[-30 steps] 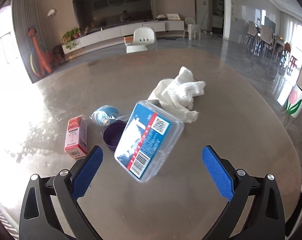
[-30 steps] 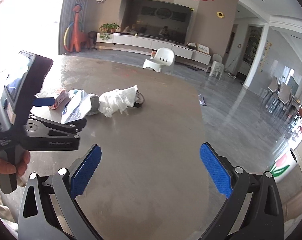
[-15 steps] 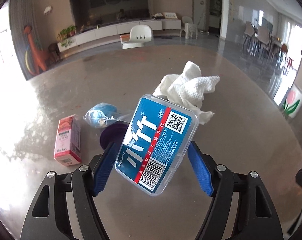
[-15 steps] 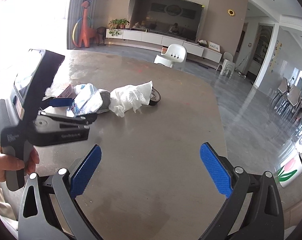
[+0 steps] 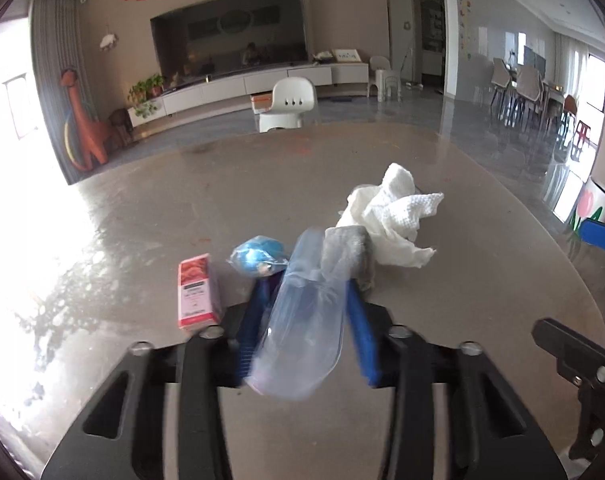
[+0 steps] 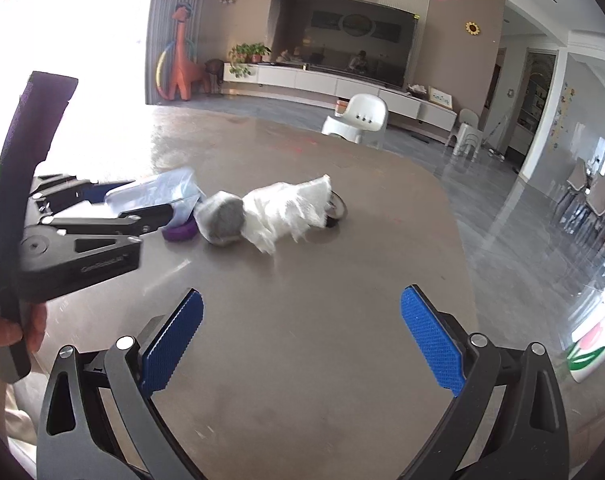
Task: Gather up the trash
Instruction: 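Grasp the clear plastic box with left tool while right tool grasps grey sock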
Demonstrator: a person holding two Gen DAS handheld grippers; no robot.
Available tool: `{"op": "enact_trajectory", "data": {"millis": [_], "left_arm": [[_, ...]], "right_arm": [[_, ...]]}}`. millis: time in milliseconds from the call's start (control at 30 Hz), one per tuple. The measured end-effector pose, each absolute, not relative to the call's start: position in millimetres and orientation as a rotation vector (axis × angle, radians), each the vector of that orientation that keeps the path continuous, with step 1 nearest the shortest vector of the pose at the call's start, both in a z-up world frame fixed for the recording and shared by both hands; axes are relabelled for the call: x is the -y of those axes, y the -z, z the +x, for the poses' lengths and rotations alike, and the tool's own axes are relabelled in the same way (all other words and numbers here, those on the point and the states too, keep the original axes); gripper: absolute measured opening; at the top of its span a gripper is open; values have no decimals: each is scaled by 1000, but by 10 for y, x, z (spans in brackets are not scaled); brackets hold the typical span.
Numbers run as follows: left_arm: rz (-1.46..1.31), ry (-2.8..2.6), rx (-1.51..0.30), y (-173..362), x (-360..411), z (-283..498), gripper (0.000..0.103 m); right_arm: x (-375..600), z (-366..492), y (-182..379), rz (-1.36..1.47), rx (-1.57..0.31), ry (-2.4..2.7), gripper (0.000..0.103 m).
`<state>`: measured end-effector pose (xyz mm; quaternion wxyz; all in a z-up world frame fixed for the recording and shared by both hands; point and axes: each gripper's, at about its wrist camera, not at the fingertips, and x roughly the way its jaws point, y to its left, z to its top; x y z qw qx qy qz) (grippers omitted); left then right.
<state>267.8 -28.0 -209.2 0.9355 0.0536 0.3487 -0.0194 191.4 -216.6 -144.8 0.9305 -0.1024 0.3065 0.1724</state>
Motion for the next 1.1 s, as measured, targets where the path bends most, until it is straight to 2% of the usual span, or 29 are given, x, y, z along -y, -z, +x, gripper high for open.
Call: {"op": "enact_trajectory", "data": {"millis": [200, 900, 933, 1000, 1067, 1100], "left_arm": [[83, 78, -745, 2182, 117, 2701, 29], [7, 63, -709, 1890, -336, 2569, 29], [6, 64, -707, 1883, -355, 2564, 29], [-1, 63, -704, 1889, -373, 2584, 29], [-11, 62, -703, 1889, -403, 2589, 29], [-17, 61, -702, 1888, -420, 2588, 29]], "right_arm": [[1947, 2032, 1435, -190, -622, -392, 98], [1081, 2640, 1652, -214, -637, -476, 98], [1042, 2660, 1675, -219, -642, -480, 95], [986, 2719, 1729, -226, -662, -474, 77], [970, 2806, 1797, -218, -695, -472, 43], [961, 2844, 1824, -212, -714, -470, 37]]}}
